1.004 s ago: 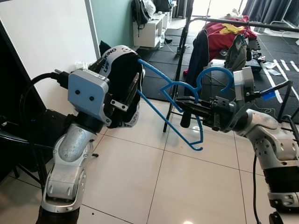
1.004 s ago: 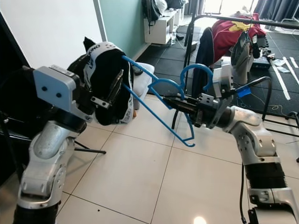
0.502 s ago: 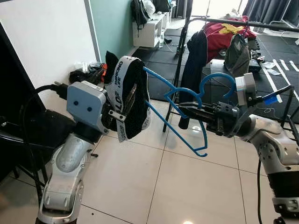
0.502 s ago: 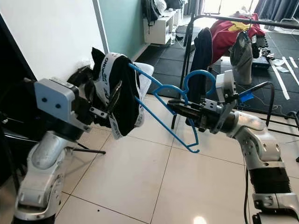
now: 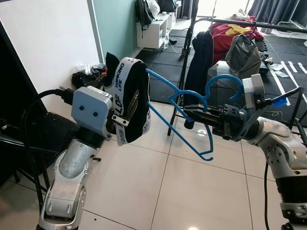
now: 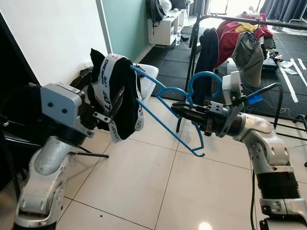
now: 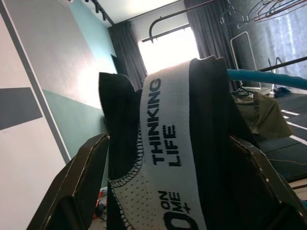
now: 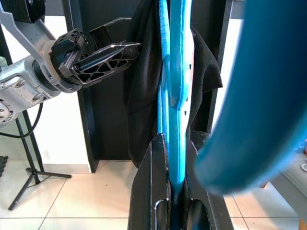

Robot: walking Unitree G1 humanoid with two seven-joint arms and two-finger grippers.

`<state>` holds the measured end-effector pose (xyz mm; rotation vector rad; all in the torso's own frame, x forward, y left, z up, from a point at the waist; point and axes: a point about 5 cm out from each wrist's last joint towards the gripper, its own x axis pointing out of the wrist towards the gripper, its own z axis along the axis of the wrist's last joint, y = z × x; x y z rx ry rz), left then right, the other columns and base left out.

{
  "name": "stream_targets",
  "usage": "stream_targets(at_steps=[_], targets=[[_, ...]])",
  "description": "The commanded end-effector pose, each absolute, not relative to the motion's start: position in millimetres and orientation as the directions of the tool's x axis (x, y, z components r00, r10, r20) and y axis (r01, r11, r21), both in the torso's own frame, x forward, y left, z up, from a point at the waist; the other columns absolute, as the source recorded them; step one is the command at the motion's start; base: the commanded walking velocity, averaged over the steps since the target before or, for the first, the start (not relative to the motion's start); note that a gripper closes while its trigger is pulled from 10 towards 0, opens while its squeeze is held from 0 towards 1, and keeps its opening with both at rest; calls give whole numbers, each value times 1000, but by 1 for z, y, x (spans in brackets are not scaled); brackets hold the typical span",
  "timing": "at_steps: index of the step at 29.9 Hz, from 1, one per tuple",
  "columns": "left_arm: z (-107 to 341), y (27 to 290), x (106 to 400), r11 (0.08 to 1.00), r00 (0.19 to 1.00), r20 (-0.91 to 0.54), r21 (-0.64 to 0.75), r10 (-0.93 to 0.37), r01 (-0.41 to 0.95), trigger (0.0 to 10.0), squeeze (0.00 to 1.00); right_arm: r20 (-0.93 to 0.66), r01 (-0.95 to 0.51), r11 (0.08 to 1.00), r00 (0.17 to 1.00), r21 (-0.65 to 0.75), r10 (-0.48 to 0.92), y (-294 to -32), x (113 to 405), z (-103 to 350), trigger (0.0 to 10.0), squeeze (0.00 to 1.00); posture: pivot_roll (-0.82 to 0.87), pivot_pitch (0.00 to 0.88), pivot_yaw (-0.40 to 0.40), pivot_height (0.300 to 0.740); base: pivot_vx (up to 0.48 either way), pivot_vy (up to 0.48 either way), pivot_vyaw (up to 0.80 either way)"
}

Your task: Hang hanger

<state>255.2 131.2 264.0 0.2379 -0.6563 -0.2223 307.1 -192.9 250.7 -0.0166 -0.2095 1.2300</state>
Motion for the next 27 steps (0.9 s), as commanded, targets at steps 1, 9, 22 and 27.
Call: stream_targets(at_steps=[1,9,22,27], targets=[[261,136,259,955,793,556,278,-251,106,10000,0,166,-933,328,303,-149,938,-194,303,257,10000,0,-58,57,3,740,0,0,0],[256,143,259,962,814,541,262,-212,77,10000,0,158,-932,336,314,-138,936,-196,303,253,10000,0,-56,63,1,740,0,0,0],[252,141,257,960,812,533,256,-238,113,0,0,151,-922,365,346,-127,926,-196,306,250,10000,0,-56,72,2,740,0,0,0],[253,139,256,960,811,534,255,-240,116,0,0,146,-913,387,368,-131,918,-196,308,249,10000,0,-56,73,1,740,0,0,0]])
